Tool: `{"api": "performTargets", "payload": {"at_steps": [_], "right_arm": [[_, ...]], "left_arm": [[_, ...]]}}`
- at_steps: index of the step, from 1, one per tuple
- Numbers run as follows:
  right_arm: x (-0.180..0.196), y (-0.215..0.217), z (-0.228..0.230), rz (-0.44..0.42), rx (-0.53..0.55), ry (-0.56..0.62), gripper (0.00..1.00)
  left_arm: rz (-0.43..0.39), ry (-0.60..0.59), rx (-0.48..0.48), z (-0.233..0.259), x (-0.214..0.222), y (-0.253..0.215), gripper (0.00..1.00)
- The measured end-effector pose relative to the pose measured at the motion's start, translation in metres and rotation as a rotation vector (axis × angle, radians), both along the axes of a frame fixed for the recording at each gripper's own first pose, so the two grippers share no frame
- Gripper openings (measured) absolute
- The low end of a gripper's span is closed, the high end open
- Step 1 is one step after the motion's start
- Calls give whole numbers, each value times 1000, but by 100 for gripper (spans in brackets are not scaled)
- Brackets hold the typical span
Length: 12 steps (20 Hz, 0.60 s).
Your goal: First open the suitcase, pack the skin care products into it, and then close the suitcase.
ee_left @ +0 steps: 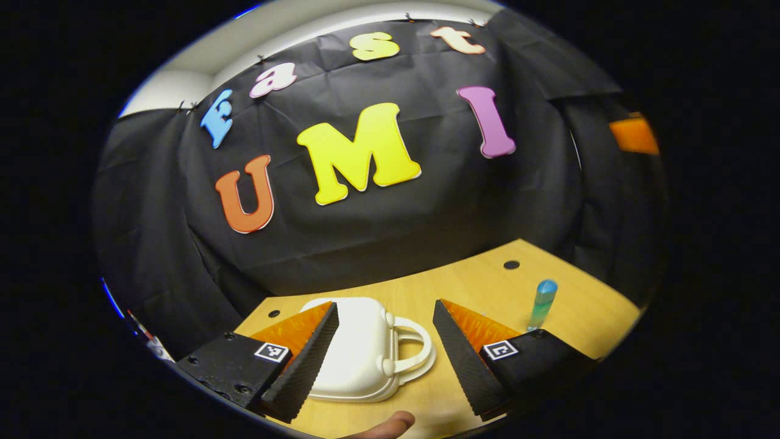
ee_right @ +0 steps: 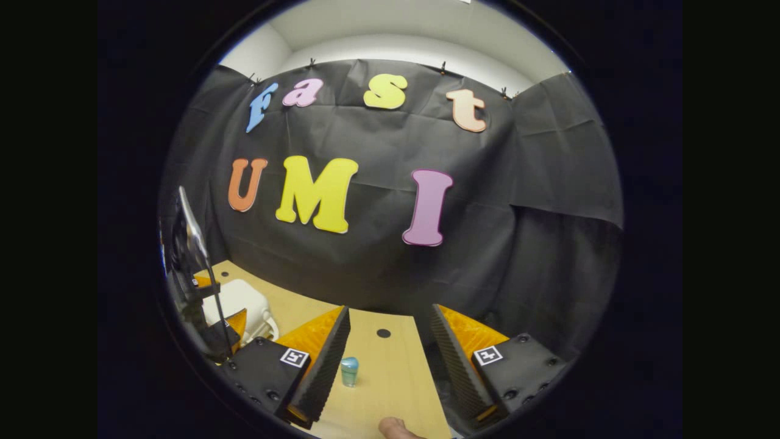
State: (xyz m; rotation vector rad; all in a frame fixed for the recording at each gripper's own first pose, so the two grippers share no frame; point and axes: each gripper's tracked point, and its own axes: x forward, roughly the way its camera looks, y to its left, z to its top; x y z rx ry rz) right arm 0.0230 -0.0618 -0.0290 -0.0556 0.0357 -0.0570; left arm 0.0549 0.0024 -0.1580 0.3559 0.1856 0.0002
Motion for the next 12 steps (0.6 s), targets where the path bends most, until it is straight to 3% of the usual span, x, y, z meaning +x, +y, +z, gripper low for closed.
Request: {"api": "performTargets", "payload": {"at_steps": [9,12], "right_arm": [[3,-61,-53,-53,89,69,78],[8,-79,-69,-56,120,89,78]], "left_arm": [[-79,182,493,-127,18,0,98],[-33,211,647,-144,24,10,97]]}}
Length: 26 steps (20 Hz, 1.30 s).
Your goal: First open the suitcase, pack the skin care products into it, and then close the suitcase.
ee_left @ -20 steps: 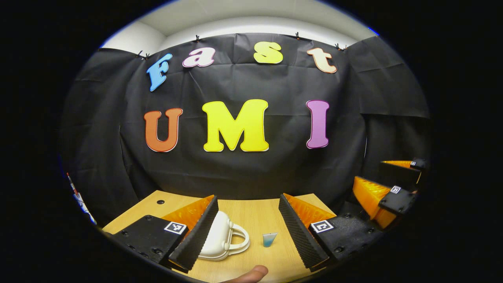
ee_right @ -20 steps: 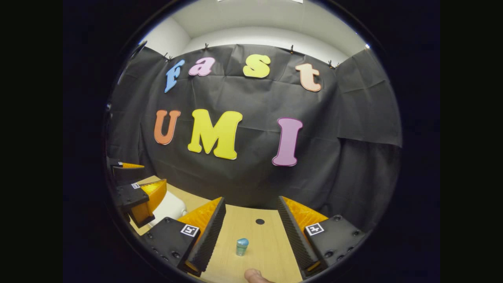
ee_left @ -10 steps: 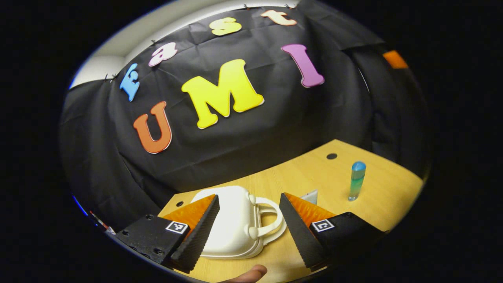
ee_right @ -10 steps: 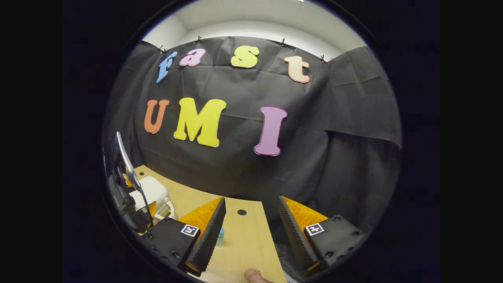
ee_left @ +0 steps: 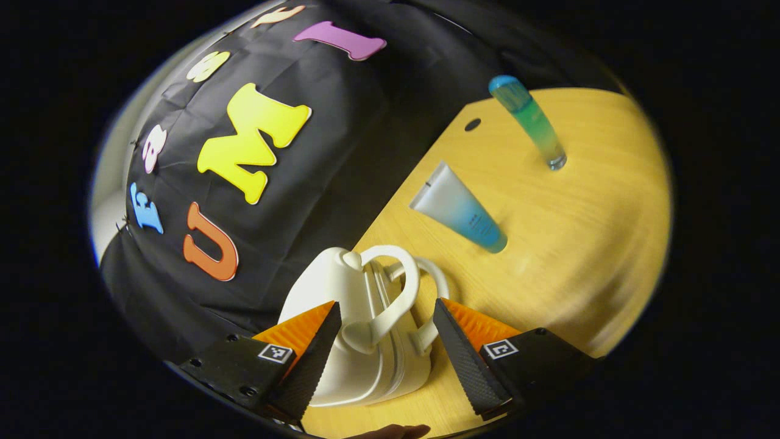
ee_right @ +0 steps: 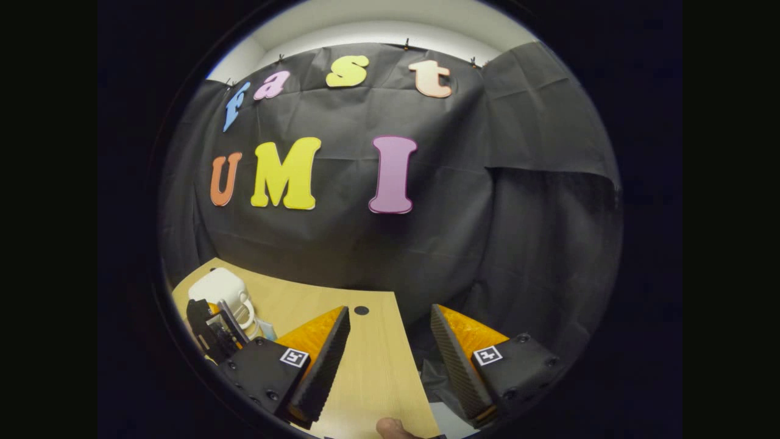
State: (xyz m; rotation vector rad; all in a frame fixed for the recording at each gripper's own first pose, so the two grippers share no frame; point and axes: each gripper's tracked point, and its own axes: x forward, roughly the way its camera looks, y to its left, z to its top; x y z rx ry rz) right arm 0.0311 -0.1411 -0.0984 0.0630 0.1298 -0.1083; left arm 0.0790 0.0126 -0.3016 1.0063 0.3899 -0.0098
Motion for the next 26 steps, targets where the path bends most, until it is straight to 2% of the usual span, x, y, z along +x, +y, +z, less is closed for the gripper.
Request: {"api": "performTargets", "payload": {"at_steps": [3,6,8,9,10,11,12,13,16,18,20,26], "right_arm": [[3,-8,-19,9,19,31,79],[1,-5,-25,17,-47,34,80],[-4,4,-24,34,-44,35,80],[-5,8,-23,32,-46,38,80],[-5,11,-25,25,-51,45,79],[-6,14,-24,17,-51,48,80],[-8,17,-22,9,-45,50,80],[-10,20,-19,1,-37,49,79],[-10,32,-13,-23,-37,45,80],[-9,40,-9,-32,-39,47,79],[-5,52,-9,-35,-41,65,80],[18,104,-2,-38,2,103,80]], "left_arm": [[-3,17,145,-9,20,2,92],[-24,-1,232,-7,33,4,69],[-28,-4,278,-7,39,6,59],[-21,9,292,-10,39,7,55],[-18,14,303,-10,40,8,43],[-19,32,296,-12,40,7,39],[-20,41,297,-11,39,8,29],[-30,54,294,-8,39,7,26],[-53,72,239,1,37,5,12],[-53,116,177,4,36,8,8],[-68,128,91,18,36,9,6],[-60,7,-142,116,24,46,3]]}}
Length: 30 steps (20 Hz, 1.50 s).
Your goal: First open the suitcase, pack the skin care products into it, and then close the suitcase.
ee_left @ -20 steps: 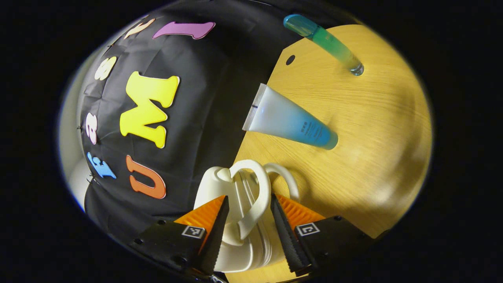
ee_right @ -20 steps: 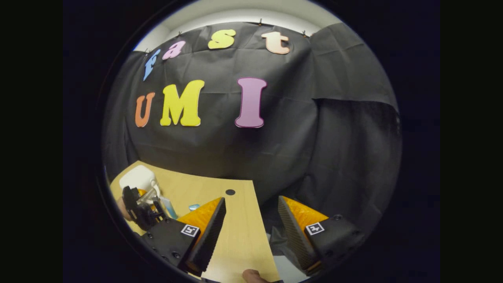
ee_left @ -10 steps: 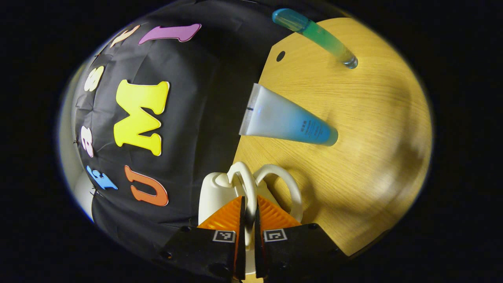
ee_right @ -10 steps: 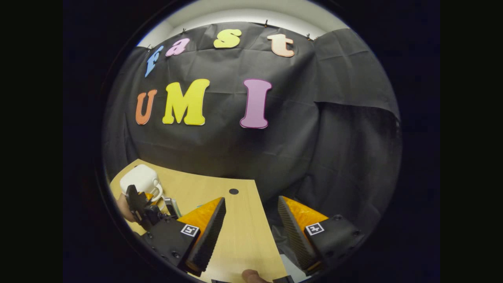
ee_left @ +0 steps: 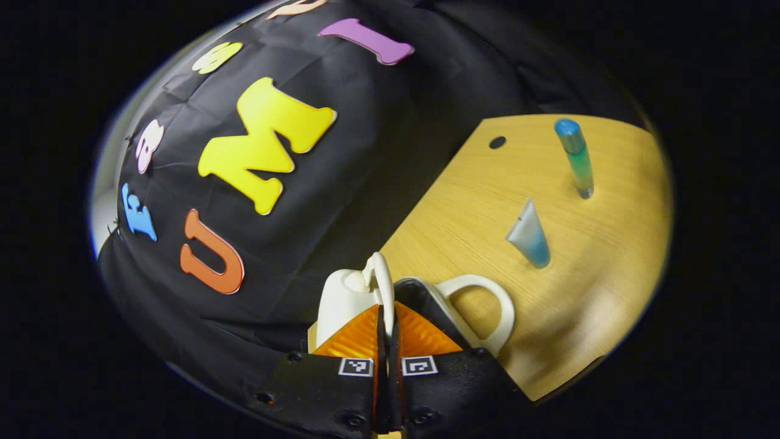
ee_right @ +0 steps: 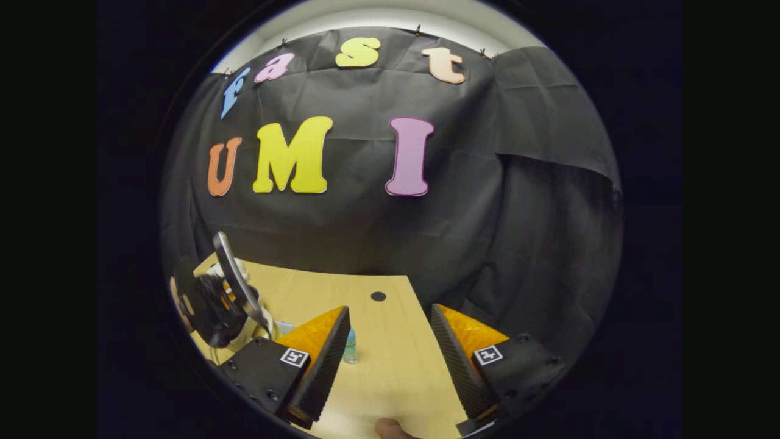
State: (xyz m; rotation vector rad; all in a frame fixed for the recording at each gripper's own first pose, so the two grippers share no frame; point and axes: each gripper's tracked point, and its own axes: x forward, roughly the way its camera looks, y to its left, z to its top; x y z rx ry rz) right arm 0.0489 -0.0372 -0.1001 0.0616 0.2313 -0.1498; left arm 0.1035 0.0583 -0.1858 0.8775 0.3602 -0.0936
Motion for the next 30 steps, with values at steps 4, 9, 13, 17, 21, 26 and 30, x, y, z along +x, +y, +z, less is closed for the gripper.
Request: {"api": "performTargets", "payload": {"at_steps": [4,9,13,17,21,26,30], "right_arm": [[15,39,13,-4,40,2,80],[30,77,18,-24,52,17,80],[32,100,18,-39,53,38,80],[30,117,14,-49,19,65,80],[28,130,4,-51,-14,100,78],[17,130,-9,-70,-42,146,78],[9,120,-15,-109,-37,168,80]], "left_arm": [[75,-63,-186,66,19,85,3],[200,-63,-402,97,38,212,3],[304,-20,-474,75,45,308,3],[386,42,-580,8,64,365,3],[433,102,-643,-47,63,402,3],[509,188,-781,-115,63,422,3],[546,237,-903,-148,66,422,3]]}}
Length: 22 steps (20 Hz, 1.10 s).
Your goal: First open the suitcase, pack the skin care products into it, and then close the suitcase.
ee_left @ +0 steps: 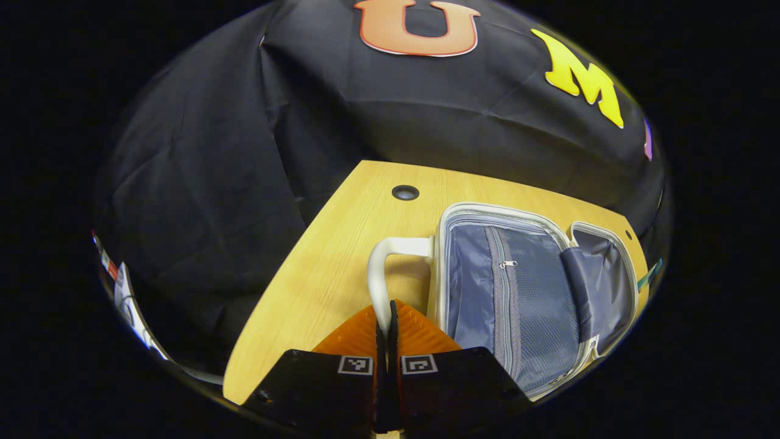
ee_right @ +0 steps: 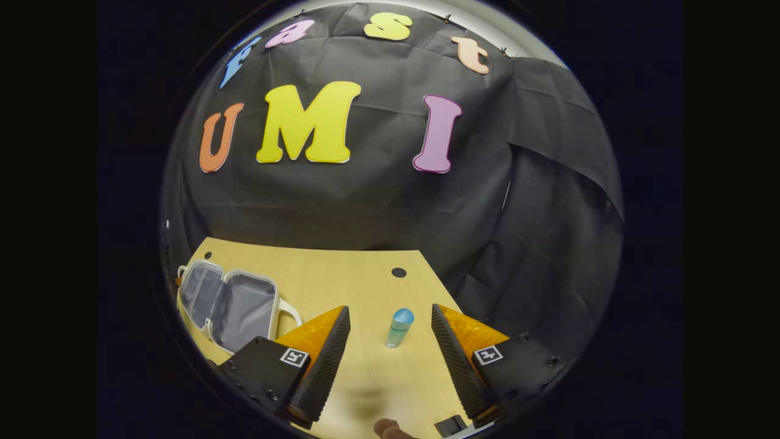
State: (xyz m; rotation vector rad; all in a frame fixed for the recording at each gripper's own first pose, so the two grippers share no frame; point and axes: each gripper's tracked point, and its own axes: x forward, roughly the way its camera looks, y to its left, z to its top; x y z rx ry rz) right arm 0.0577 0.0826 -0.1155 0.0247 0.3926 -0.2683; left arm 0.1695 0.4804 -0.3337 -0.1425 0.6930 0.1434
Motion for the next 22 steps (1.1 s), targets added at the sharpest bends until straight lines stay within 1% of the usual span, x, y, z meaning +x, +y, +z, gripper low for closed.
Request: {"api": "performTargets", "payload": {"at_steps": [3,4,5,7,9,13,17,20,22], "right_arm": [[-4,-11,0,-18,-7,3,80],[-4,-13,-2,-18,-3,3,80],[-4,-15,-4,-18,-7,7,80],[-2,-21,-9,-10,-16,15,80],[2,-27,-15,10,-17,24,79],[7,-39,-19,69,-39,12,80],[11,-54,-20,147,-64,-6,80],[14,-72,-22,191,-74,-16,80],[14,-82,-24,213,-66,-16,80]], "left_arm": [[22,-5,-85,-5,-3,-4,5],[52,-11,-83,-3,-6,3,1],[75,-20,-70,2,-9,9,18],[92,-83,-48,25,-12,9,57],[83,-144,-33,54,-14,-5,97],[35,-288,48,127,-32,-49,98],[-56,-401,109,171,-41,-132,98],[-128,-462,101,204,-43,-205,98],[-181,-493,105,211,-51,-257,100]]}}
